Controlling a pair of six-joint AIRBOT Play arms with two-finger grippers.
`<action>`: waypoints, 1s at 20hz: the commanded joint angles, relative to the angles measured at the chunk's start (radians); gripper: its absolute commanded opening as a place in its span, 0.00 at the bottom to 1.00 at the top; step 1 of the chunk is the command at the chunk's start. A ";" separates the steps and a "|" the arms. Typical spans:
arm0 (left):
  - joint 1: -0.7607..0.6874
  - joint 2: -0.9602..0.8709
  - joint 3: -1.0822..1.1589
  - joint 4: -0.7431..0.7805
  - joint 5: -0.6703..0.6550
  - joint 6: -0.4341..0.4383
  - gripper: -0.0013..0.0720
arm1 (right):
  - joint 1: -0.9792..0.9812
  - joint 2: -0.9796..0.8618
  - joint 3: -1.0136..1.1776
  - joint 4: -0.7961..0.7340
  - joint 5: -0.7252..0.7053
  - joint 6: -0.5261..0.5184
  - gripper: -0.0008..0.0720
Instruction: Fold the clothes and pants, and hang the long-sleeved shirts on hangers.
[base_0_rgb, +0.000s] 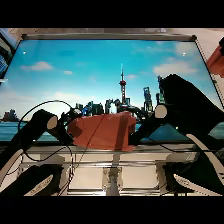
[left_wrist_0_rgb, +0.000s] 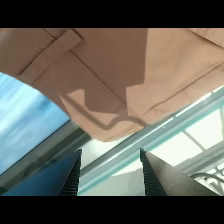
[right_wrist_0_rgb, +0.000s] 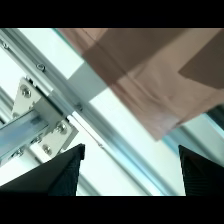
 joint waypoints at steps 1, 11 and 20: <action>0.060 0.045 0.001 0.027 -0.011 0.011 0.61 | -0.089 0.044 0.027 -0.031 -0.017 -0.026 0.94; 0.462 0.074 -0.001 0.023 -0.005 -0.019 0.95 | -0.314 -0.244 -0.014 0.274 -0.290 -0.205 0.96; 0.474 0.074 -0.001 0.023 -0.005 -0.019 0.95 | -0.224 -0.446 0.119 0.332 -0.288 -0.148 0.86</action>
